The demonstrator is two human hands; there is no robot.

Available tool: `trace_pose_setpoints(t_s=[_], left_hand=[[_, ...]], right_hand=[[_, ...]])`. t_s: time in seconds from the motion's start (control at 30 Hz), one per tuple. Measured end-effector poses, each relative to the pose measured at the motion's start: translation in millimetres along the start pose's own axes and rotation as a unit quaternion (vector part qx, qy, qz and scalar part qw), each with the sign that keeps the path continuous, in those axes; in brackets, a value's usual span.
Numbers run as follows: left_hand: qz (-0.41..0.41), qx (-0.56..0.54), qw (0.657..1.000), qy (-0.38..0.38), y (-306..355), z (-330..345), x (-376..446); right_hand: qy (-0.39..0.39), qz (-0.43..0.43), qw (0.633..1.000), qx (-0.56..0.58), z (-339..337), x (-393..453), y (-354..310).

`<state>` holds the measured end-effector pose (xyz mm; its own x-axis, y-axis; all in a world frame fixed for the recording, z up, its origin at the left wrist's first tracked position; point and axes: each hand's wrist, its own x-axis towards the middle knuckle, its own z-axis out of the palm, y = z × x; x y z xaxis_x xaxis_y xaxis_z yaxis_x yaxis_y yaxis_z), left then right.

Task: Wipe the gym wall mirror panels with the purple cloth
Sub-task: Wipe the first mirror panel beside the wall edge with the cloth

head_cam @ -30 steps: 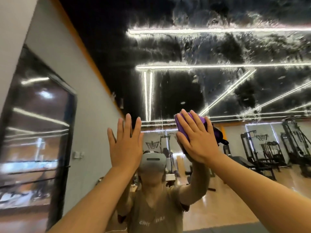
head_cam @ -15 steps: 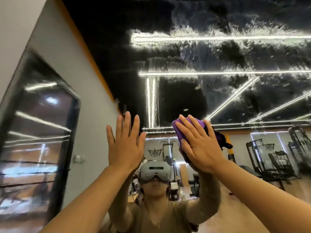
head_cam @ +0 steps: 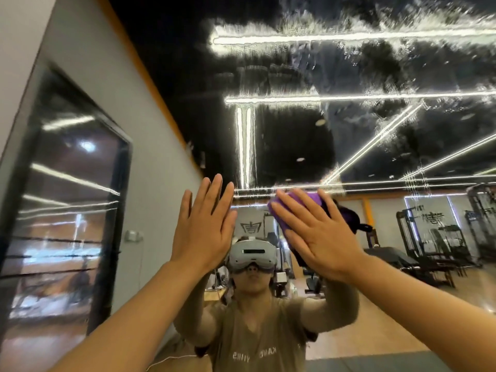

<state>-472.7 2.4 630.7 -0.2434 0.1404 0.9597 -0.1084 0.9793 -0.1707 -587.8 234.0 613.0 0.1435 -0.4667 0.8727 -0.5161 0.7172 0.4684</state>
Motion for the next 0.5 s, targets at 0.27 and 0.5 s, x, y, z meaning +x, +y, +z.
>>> trace_pose_setpoints(t_s=[0.27, 0.5], left_hand=[[0.046, 0.029, 0.998, -0.007, -13, 10, -33], [0.059, 0.036, 0.998, -0.001, -16, 13, -32]], right_hand=[[-0.078, -0.149, 0.984, -0.056, -9, -65, -8], [-0.086, -0.088, 0.992, -0.016, -19, -1, 24]])
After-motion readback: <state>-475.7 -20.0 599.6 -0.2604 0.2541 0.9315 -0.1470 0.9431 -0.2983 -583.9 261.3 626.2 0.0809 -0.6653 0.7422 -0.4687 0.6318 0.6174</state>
